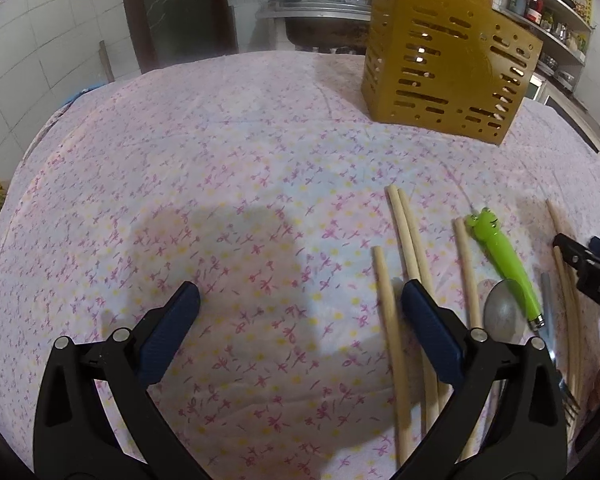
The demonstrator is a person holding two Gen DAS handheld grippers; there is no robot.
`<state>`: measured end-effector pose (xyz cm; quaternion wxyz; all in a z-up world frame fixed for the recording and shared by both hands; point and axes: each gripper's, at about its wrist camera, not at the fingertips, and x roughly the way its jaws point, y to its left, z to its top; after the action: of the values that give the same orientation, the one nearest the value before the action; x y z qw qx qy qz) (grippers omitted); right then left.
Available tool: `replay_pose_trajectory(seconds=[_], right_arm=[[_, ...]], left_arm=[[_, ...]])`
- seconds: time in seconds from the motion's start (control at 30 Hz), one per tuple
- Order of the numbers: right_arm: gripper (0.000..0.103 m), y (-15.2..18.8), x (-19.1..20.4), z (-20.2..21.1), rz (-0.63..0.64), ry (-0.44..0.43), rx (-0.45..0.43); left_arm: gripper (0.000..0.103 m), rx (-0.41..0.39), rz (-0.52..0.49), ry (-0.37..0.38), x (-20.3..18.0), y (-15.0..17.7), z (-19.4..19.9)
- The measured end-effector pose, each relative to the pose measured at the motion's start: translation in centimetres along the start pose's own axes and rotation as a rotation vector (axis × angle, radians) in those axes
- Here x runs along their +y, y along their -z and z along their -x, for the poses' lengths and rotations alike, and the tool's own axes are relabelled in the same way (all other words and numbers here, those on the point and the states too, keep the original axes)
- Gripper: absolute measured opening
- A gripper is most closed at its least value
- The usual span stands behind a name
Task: Organize utensils
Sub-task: 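Close the left tool on a wooden chopstick while the right tool closes on another, then lift the chopsticks with both tools and carry them above the yellow holder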
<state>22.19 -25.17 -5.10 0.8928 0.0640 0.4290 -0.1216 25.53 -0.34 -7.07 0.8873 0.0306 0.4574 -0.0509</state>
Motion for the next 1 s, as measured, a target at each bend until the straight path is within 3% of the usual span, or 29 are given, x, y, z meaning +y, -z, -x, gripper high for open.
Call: replay_pose_trajectory(seconds=[0.07, 0.17, 0.2, 0.3, 0.5, 0.63, 0.73, 0.8, 1.0], right_arm=[[0.059, 0.0, 0.6, 0.2, 0.015, -0.009, -0.005], [0.04, -0.1, 1.5, 0.5, 0.033, -0.021, -0.011], [0.037, -0.2, 1.9, 0.6, 0.04, -0.02, -0.01], [0.032, -0.5, 2.2, 0.6, 0.051, -0.004, -0.009], [0.01, -1.7, 2.3, 0.2, 0.019, -0.032, 0.014], [0.007, -1.9, 2.0, 0.8, 0.013, -0.054, 0.007], [0.006, -1.9, 1.4, 2.4, 0.0, -0.076, -0.044], [0.006, -1.9, 0.9, 4.1, -0.018, -0.102, -0.095], [0.006, -0.9, 0.1, 10.6, -0.012, -0.145, -0.308]], left_arm=[[0.084, 0.001, -0.011, 0.003, -0.3, -0.1, 0.2], [0.059, 0.008, -0.026, 0.039, -0.9, -0.1, 0.9], [0.05, 0.012, -0.027, 0.049, -1.0, -0.1, 1.1], [0.033, 0.05, -0.032, 0.074, -1.4, -0.4, 1.2], [0.006, 0.099, -0.02, 0.095, -2.1, -1.8, 0.4], [0.005, 0.104, 0.01, 0.114, -1.7, -2.3, 0.3], [0.005, 0.048, 0.023, 0.112, -1.4, -2.1, 1.6], [0.004, -0.003, 0.026, 0.114, -1.3, -2.0, 3.1], [0.004, -0.259, 0.004, 0.097, -1.0, -0.5, 9.9]])
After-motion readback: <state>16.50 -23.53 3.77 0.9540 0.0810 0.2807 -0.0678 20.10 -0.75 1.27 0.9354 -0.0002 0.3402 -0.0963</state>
